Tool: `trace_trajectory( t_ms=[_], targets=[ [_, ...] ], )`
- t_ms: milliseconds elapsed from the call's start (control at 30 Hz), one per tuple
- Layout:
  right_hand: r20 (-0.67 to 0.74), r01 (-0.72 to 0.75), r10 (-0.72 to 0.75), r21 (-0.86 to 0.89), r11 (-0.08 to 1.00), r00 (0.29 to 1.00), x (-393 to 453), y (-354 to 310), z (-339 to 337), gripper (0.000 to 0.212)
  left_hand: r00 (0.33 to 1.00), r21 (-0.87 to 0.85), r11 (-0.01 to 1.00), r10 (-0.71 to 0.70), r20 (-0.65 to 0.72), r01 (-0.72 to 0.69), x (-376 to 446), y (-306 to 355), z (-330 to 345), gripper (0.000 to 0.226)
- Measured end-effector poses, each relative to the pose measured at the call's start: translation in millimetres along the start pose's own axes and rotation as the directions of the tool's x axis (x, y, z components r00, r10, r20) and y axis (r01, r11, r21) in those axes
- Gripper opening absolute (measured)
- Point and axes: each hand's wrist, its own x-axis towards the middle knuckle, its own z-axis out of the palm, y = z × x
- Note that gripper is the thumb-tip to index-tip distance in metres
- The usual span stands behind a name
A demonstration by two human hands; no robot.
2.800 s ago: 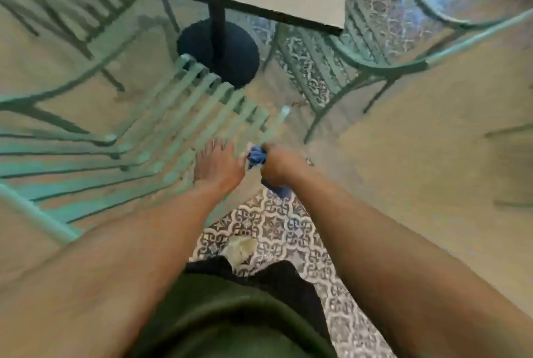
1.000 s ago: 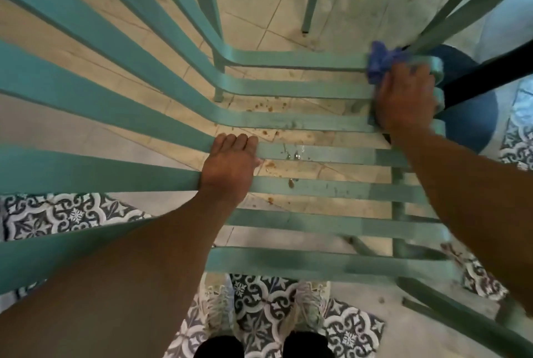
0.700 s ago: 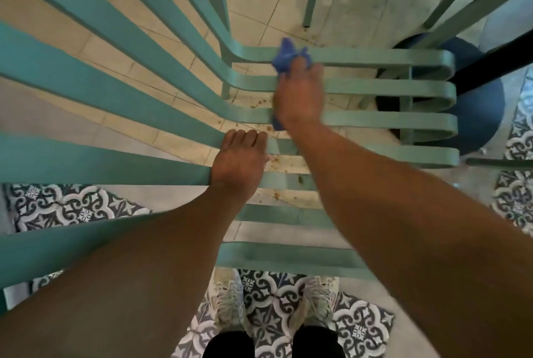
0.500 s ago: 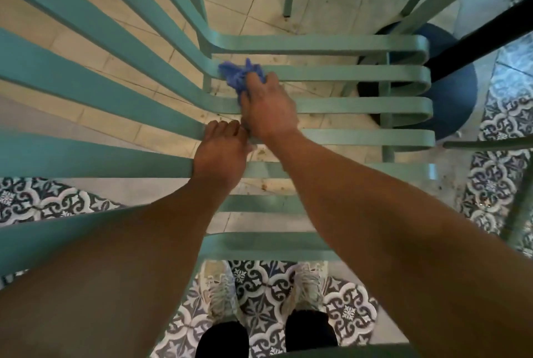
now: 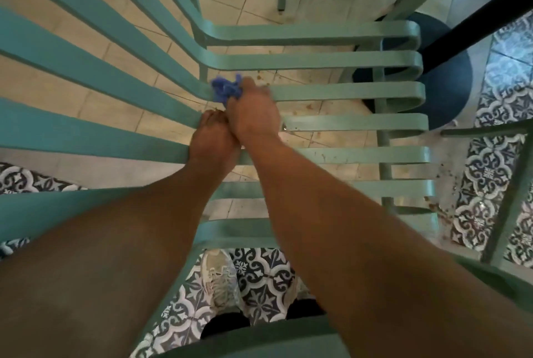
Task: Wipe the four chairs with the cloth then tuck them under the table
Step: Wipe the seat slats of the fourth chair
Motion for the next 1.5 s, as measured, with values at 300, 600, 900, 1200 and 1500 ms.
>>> trace_trajectory(
  t_ms=[300,600,900,1200,1500],
  targets=[
    [-0.291,-0.337,0.302,-0.075,0.939,0.908,-71,208,-120,0.035,0.998,-0.067,0.997,-0.040,-0.042,0.038,1,0,-2,0.044],
    [0.034,0.054,-0.053,-0.040,0.998,0.998,-80,11,14,0.031,0.992,-0.089,0.988,-0.127,0.022,0.129,-1,-2,-19,0.026],
    [-0.131,-0.387,0.365,-0.254,0.886,0.922,-120,196,-119,0.041,1.000,-0.055,0.998,-0.019,0.011,0.020,1,-4,-20,0.039],
    [0.374,-0.046,0.026,0.043,0.998,0.927,-125,-36,36,0.049,0.994,-0.069,0.996,-0.053,0.096,0.060,11,-6,-29,0.036],
    [0.410,0.199,-0.011,-0.419,0.886,0.912,-138,170,-85,0.066,0.993,-0.098,0.993,-0.051,0.107,0.061,8,-7,-31,0.037]
  ],
)
